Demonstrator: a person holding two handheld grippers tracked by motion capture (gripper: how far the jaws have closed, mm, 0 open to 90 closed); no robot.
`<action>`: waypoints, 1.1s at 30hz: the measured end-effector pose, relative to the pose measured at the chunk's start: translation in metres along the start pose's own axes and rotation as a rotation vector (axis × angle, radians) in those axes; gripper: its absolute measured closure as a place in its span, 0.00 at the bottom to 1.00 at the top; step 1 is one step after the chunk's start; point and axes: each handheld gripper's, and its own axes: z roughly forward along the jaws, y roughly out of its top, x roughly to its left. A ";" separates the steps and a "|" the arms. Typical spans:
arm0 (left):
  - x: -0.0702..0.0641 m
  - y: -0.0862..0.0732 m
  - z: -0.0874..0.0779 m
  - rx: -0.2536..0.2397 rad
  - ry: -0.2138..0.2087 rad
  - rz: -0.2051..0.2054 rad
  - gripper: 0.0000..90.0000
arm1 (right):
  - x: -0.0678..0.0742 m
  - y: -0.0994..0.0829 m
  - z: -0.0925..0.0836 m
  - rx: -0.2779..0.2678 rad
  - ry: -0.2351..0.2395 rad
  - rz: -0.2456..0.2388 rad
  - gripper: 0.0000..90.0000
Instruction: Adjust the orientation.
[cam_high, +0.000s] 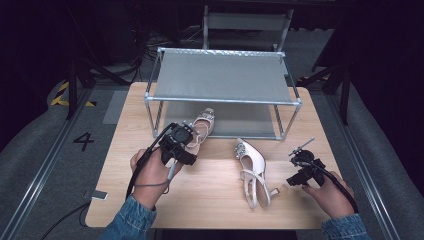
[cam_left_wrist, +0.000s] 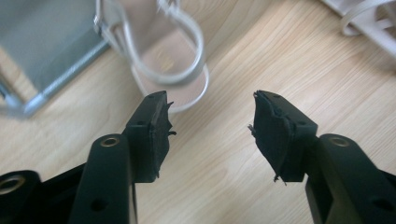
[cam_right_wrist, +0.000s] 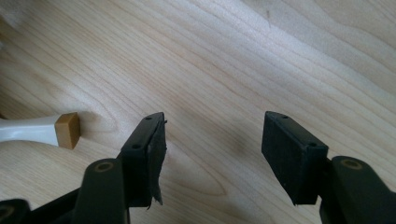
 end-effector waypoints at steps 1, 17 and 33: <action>0.002 -0.004 0.001 -0.002 -0.009 -0.013 0.51 | 0.000 0.001 0.000 0.000 0.001 -0.003 0.45; 0.024 -0.031 0.049 0.027 -0.063 -0.081 0.55 | -0.001 0.010 0.002 -0.003 0.002 -0.011 0.44; 0.018 -0.016 0.085 -0.060 -0.041 -0.080 0.52 | -0.004 0.004 0.002 0.002 0.000 0.006 0.44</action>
